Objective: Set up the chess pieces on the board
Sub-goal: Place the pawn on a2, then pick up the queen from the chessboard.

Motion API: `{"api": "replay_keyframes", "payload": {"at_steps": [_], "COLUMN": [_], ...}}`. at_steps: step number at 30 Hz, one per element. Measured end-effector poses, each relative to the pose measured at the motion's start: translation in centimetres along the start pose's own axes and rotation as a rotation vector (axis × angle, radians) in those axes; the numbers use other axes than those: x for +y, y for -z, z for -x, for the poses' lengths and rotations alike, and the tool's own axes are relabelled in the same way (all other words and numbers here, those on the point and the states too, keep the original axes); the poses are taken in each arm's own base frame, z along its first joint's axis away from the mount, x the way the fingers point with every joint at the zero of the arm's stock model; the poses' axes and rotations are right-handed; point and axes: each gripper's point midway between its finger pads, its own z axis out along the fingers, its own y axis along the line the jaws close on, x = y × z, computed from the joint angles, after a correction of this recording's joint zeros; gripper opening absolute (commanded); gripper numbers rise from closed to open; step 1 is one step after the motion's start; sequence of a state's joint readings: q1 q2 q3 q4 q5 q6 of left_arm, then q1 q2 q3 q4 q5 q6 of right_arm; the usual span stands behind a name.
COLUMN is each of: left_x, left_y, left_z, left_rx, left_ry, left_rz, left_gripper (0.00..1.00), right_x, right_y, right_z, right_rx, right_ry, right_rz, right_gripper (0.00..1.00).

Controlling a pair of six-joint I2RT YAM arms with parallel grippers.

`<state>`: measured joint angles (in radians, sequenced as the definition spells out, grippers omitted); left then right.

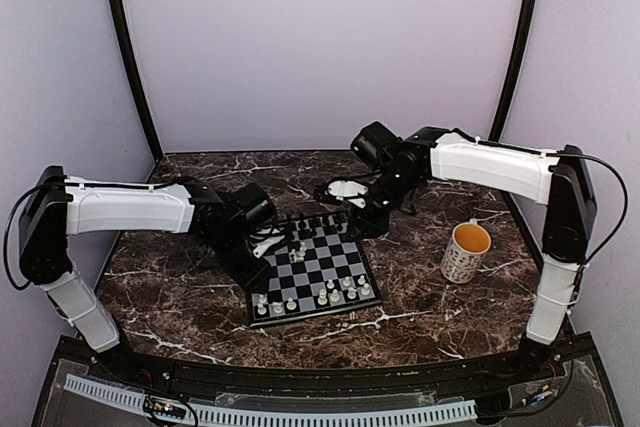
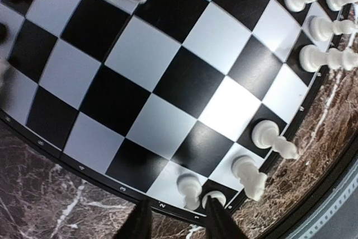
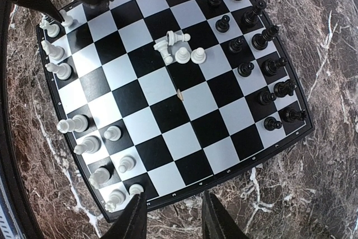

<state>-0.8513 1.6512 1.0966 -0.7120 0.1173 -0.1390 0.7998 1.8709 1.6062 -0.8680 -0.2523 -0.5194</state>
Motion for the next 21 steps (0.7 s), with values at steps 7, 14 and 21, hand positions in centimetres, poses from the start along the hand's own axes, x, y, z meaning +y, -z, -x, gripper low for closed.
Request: {"api": "replay_keyframes", "payload": {"at_steps": [7,14,21], "left_x": [-0.7,5.6,10.1], "left_y": [8.0,11.0,5.5], "left_z": [5.4,7.6,7.0], "left_rx": [-0.251,-0.354,-0.205], "left_ry": [-0.053,0.061,0.123], "left_rz": [0.004,0.089,0.194], "left_gripper": [0.5,0.42,0.45], "right_x": [0.0,-0.3,-0.3], "right_y": [0.0,0.1,0.1], "right_z": [0.0,-0.1,-0.1], "right_rx": [-0.001,-0.002,-0.002], "right_ry": [-0.001,-0.006,-0.006], "right_rz": [0.0,-0.004,-0.004], "right_gripper": [0.35,0.35,0.35]}}
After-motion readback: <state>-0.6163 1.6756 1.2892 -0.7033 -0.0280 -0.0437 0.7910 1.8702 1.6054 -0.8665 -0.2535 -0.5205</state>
